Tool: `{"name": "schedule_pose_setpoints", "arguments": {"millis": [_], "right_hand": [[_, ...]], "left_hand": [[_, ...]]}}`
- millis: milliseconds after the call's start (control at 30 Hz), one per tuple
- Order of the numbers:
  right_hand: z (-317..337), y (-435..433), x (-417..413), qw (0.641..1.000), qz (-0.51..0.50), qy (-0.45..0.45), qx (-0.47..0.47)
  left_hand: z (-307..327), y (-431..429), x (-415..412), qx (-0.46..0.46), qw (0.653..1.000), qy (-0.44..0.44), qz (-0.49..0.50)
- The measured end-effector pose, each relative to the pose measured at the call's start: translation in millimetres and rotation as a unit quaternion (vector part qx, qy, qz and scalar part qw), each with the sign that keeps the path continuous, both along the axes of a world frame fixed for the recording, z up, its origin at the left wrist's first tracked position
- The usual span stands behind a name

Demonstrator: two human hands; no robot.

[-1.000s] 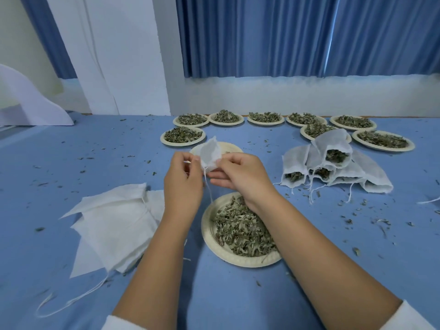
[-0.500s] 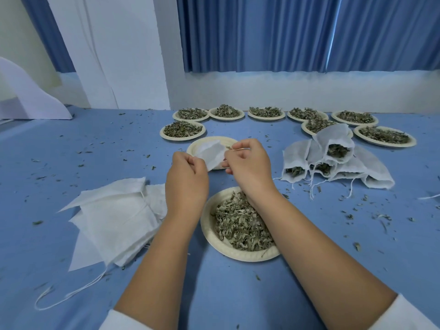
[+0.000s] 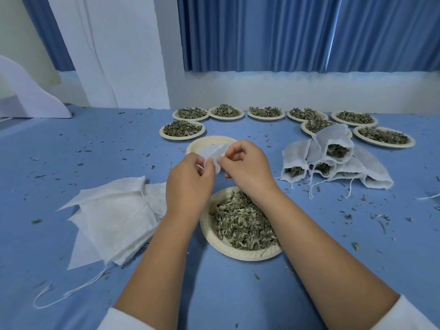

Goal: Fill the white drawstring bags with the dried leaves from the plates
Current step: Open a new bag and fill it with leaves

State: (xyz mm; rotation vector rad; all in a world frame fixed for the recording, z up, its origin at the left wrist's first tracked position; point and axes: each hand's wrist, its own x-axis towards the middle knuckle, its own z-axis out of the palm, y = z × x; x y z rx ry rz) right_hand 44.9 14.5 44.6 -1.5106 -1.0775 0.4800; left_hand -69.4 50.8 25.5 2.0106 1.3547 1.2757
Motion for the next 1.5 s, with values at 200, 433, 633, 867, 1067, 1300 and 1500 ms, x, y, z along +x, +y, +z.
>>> {"name": "schedule_pose_setpoints", "arguments": {"millis": [200, 433, 633, 867, 1067, 1300, 1500], "right_hand": [[-1, -2, 6, 0.987, 0.046, -0.128, -0.080], [25, -43, 34, 0.925, 0.192, -0.254, -0.206], [15, -65, 31, 0.869, 0.214, -0.350, -0.276], [9, -62, 28, 0.901, 0.196, -0.323, -0.212], [16, -67, 39, 0.882, 0.178, -0.355, -0.254], [8, -62, 31, 0.892, 0.176, -0.336, -0.247], [23, -68, 46, 0.935, 0.149, -0.264, -0.185]], "left_hand": [[5, -3, -3, 0.018, 0.995, -0.098, 0.023], [2, 0, -1, 0.005, 1.000, 0.011, -0.021], [0, -3, 3, 0.001, 0.997, 0.061, -0.046], [2, -2, -1, 0.005, 0.998, 0.050, -0.045], [1, -4, 0, 0.011, 0.997, 0.057, -0.043], [1, -7, 1, -0.004, 0.998, 0.042, -0.046], [3, -8, 0, -0.003, 0.998, 0.034, -0.043]]}}
